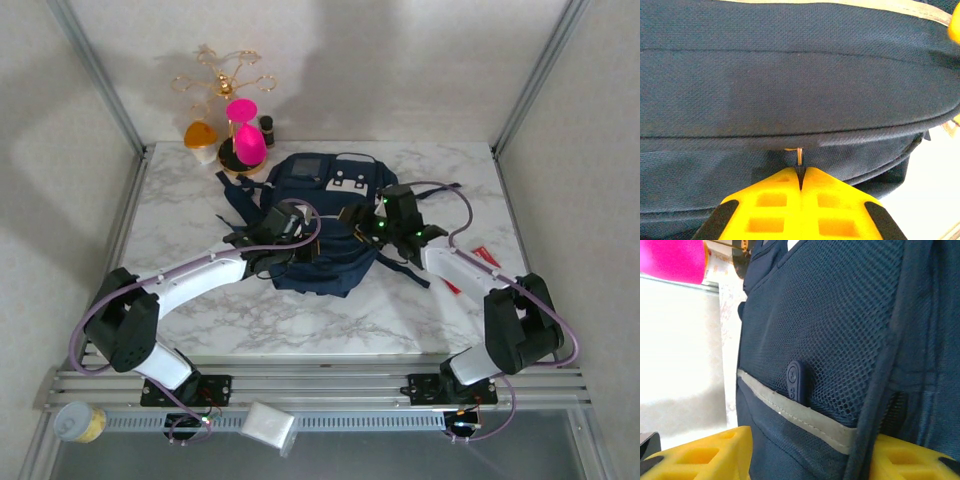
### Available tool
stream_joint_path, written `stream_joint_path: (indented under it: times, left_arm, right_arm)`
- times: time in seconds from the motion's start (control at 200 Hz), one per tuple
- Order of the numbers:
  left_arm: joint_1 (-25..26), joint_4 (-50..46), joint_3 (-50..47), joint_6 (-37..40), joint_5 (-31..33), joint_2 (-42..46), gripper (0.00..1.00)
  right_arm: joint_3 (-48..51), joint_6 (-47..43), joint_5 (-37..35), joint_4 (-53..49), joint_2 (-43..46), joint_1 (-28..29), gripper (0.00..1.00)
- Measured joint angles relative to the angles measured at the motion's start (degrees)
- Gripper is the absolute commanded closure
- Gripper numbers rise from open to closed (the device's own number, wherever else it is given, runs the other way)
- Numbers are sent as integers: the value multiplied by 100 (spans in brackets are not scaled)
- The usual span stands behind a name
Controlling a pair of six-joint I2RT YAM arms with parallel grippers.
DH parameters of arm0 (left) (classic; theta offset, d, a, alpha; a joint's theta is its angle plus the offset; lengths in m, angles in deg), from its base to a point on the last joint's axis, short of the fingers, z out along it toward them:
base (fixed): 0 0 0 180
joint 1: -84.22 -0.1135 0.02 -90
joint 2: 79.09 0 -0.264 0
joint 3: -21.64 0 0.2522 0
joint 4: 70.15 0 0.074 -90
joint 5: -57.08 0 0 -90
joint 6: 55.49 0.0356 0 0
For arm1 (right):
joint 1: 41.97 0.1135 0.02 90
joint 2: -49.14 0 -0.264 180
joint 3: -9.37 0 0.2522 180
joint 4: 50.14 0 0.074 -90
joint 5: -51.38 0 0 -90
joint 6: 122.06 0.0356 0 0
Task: Pack the student bag
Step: Unzip the student bag at the center of the table.
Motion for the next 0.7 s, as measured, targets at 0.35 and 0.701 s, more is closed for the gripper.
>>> stream_joint_path:
  times: [0.35,0.701]
  left_arm:
    - [-57,11,-22,-42,190,0,100]
    - [-236,-109,-275,-105,352,540,100]
  right_arm:
    - [9,977,-1054,748,-476,782,76]
    - [-153,527,-890,662,-466,669,100]
